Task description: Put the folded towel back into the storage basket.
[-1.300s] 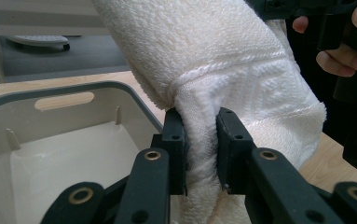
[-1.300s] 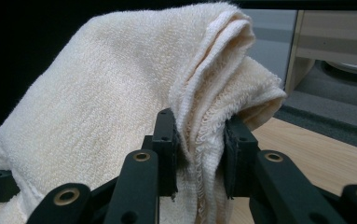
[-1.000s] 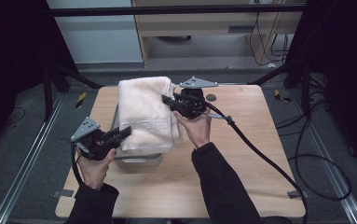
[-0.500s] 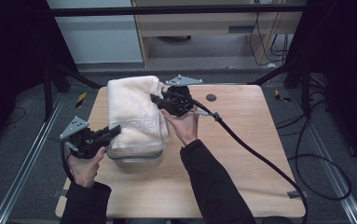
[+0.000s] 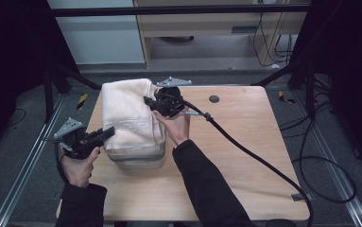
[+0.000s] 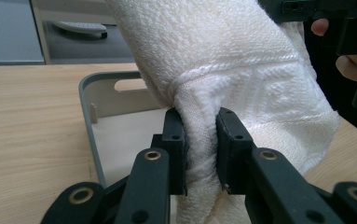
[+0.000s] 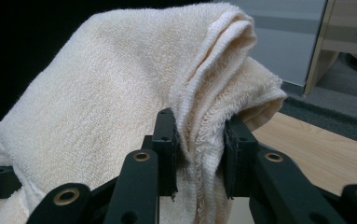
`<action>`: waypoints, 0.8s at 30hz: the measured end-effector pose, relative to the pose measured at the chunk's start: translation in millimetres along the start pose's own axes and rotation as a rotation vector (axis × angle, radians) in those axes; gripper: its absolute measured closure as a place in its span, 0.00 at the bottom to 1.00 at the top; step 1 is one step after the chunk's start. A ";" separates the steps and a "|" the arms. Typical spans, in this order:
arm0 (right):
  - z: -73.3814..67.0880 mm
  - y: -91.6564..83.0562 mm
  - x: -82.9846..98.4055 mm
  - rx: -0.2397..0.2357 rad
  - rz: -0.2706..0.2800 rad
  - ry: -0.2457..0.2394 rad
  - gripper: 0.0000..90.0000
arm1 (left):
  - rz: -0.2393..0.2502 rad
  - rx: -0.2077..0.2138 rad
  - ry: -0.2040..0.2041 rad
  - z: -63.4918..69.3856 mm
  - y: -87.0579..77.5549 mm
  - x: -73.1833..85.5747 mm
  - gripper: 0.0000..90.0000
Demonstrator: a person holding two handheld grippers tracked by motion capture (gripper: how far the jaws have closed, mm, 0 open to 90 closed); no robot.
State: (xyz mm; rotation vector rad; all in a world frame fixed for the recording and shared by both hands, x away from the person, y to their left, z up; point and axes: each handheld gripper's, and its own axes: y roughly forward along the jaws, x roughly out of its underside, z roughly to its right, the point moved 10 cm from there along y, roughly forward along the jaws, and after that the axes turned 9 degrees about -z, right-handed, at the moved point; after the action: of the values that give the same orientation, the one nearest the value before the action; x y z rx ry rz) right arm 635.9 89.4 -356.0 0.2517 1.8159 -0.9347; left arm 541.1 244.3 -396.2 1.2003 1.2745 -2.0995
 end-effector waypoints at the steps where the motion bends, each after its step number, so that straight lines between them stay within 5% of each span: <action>1: 0.0 0.0 0.0 0.000 0.000 0.000 0.79 | 0.000 0.000 0.000 0.0 0.0 0.0 0.83; 24: 9.4 41.2 34.3 0.040 -0.078 0.019 0.78 | -0.117 -0.043 -0.021 -25.6 28.6 26.8 0.83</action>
State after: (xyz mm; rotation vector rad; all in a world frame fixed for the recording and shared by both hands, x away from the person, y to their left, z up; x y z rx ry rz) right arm 650.2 102.4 -406.9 0.2168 1.8372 -1.0272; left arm 558.1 254.4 -438.7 1.1074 1.4037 -2.1487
